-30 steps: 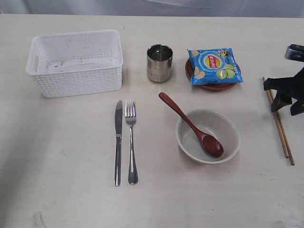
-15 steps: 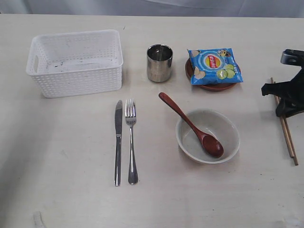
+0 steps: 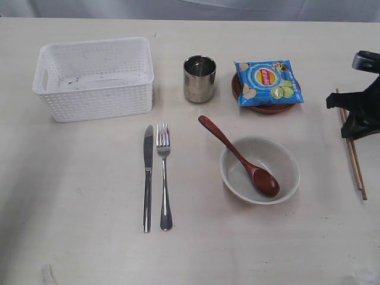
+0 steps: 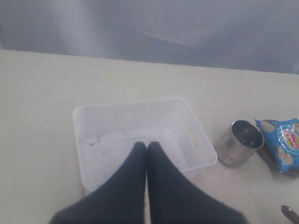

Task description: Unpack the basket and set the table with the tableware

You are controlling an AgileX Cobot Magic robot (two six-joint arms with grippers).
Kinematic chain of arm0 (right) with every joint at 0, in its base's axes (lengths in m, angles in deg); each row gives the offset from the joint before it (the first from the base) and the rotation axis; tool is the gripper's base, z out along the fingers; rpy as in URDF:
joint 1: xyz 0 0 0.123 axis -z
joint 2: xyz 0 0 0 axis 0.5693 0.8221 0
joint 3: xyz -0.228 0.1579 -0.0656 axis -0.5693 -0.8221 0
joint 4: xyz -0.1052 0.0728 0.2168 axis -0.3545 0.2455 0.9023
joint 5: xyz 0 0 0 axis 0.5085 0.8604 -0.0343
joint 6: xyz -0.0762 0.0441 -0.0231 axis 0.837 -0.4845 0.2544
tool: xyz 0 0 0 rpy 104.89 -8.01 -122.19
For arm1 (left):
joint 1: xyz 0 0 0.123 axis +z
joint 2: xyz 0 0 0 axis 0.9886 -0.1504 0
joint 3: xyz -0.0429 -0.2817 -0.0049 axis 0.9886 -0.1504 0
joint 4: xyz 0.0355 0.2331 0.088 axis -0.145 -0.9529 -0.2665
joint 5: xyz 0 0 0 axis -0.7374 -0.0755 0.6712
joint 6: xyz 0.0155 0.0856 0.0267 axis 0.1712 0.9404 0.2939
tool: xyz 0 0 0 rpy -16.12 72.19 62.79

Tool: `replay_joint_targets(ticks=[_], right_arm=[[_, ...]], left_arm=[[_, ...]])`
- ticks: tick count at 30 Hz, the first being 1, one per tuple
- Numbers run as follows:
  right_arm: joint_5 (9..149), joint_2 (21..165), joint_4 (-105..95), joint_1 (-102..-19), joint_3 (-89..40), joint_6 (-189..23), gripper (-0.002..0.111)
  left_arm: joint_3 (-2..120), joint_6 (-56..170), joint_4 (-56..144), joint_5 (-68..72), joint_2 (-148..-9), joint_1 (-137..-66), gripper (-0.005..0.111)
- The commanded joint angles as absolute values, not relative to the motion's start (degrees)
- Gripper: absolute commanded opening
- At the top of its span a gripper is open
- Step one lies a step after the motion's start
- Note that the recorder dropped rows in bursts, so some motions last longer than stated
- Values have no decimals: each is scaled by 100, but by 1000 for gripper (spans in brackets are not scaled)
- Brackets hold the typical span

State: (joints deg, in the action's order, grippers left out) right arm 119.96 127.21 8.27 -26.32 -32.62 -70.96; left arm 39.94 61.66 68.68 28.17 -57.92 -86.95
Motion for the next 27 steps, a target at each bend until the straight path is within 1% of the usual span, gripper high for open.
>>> replay_joint_targets(ticks=[1, 4, 9, 14, 25, 26, 27], right_arm=[[12526, 12665, 1762, -2628, -3244, -6441, 0], [12659, 12655, 2303, -2754, -3299, -5991, 0], [12631, 12666, 2221, -3181, -3309, -5976, 0], [12608, 12769, 2180, -3435, -3344, -5991, 0], [12553, 13072, 2065, -3434, -3358, -5944, 0], [12553, 13083, 2077, -3434, -3358, -5891, 1], [12553, 13083, 2077, -3434, -3358, -5848, 5]], left_arm=[[3973, 6206, 6841, 2766, -5766, -8736, 0], [3973, 6206, 6841, 2766, -5766, -8736, 0], [3973, 6206, 6841, 2766, -5766, -8736, 0], [3973, 6206, 6841, 2766, -5766, -8736, 0], [3825, 6204, 6854, 2634, -5766, -8736, 0], [3825, 6204, 6854, 2634, -5766, -8736, 0], [3825, 6204, 6854, 2634, -5766, -8736, 0]])
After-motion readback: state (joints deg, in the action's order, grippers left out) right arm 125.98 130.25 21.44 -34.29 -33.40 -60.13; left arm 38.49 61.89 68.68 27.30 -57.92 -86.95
